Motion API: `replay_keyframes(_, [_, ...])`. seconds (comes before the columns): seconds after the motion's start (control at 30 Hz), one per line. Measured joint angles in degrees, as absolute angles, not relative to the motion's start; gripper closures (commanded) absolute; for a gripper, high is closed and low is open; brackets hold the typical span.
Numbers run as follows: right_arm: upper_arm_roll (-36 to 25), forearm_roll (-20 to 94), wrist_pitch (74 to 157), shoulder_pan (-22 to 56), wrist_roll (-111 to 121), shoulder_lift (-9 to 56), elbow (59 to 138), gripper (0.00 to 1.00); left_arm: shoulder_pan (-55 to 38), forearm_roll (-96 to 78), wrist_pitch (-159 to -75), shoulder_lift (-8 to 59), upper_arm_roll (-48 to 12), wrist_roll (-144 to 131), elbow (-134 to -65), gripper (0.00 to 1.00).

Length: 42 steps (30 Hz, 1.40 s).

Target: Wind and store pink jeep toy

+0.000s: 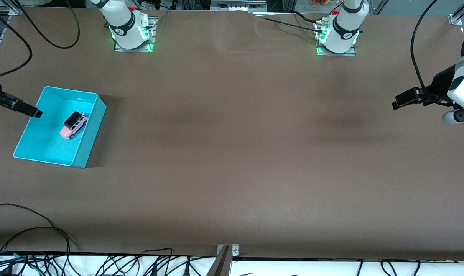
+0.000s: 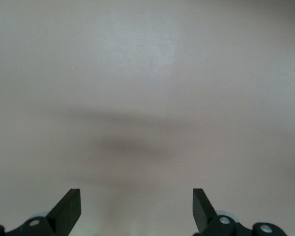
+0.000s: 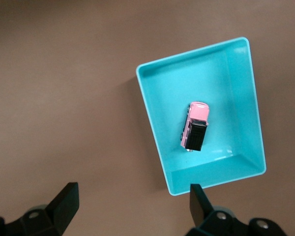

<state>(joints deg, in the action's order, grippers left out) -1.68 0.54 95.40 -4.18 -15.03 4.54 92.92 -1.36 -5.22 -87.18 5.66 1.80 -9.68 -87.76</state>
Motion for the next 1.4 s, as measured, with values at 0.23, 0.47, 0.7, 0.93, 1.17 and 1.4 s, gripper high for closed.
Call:
replay_keyframes(0.23, [-0.73, 0.54, 96.80, -3.29, -8.05, -0.43, 97.37, 0.00, -1.36, -5.22, -87.18, 5.66, 1.80, -9.68, -87.76, 0.00])
replay_keyframes(0.47, [-0.70, 0.54, 96.60, -2.39, -6.74, -0.72, 97.71, 0.00, -1.36, -5.22, -87.18, 5.66, 1.80, -9.68, -87.76, 0.00])
replay_keyframes(0.7, [-0.86, 0.54, 94.43, -1.87, -6.05, -0.76, 97.23, 0.00, -1.36, -5.22, -87.18, 5.66, 1.80, -9.68, -87.76, 0.00])
replay_keyframes(0.93, [-1.59, 0.54, 94.14, -0.38, -6.02, -0.76, 97.15, 0.00, -1.36, -5.22, -87.18, 5.66, 1.80, -9.68, -87.76, 0.00])
replay_keyframes(1.17, [-1.66, 0.54, 94.14, -0.31, -6.01, -0.76, 97.15, 0.00, -1.36, -5.22, -87.18, 5.66, 1.79, -9.68, -87.76, 0.00])
replay_keyframes(1.4, [-1.71, 0.54, 94.14, -0.30, -6.00, -0.76, 97.15, 0.00, -1.36, -5.22, -87.18, 5.66, 1.79, -9.68, -87.76, 0.00])
